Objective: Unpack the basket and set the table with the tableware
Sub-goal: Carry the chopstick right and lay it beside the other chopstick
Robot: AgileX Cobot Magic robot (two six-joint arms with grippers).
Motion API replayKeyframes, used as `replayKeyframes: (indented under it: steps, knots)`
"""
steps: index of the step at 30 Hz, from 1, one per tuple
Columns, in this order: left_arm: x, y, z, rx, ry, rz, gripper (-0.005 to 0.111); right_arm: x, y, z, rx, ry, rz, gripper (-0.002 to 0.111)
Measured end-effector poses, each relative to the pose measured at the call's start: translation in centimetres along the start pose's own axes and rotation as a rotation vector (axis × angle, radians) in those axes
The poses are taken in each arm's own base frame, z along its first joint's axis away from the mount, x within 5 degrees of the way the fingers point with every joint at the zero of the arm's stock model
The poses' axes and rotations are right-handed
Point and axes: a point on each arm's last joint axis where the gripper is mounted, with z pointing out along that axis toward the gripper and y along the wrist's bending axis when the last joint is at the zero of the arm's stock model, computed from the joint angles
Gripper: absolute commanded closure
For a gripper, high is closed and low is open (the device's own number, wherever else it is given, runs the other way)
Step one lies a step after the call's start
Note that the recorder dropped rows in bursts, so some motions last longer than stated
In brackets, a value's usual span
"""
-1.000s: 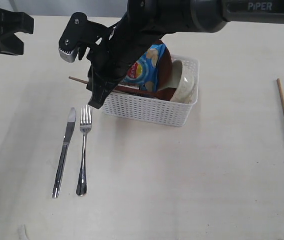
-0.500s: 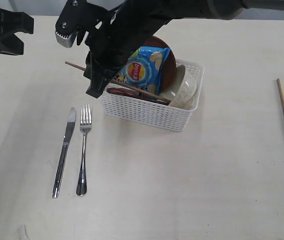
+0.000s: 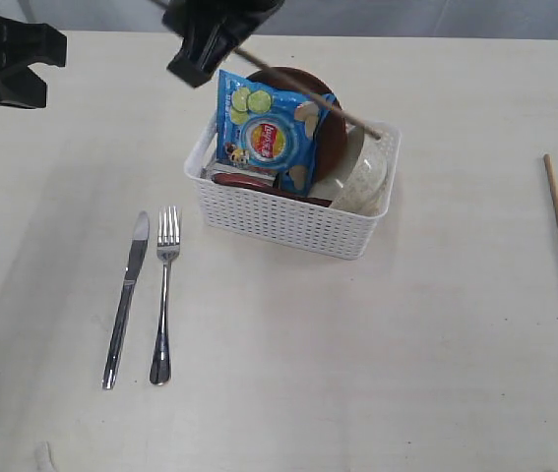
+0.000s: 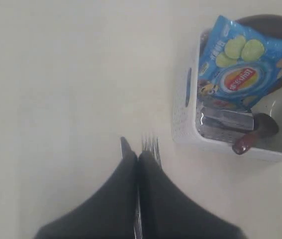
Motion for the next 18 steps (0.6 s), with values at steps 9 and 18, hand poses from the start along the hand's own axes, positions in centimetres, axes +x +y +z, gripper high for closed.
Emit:
replayKeyframes:
  steps: [9, 18]
  knots:
    - [0.0, 0.0, 0.0, 0.0, 0.0, 0.0, 0.107, 3.8, -7.1, -8.6, 0.465, 0.109, 0.393, 0.109]
    - [0.0, 0.0, 0.0, 0.0, 0.0, 0.0, 0.107, 16.6, -16.0, -12.2, 0.695, 0.266, 0.977, 0.109]
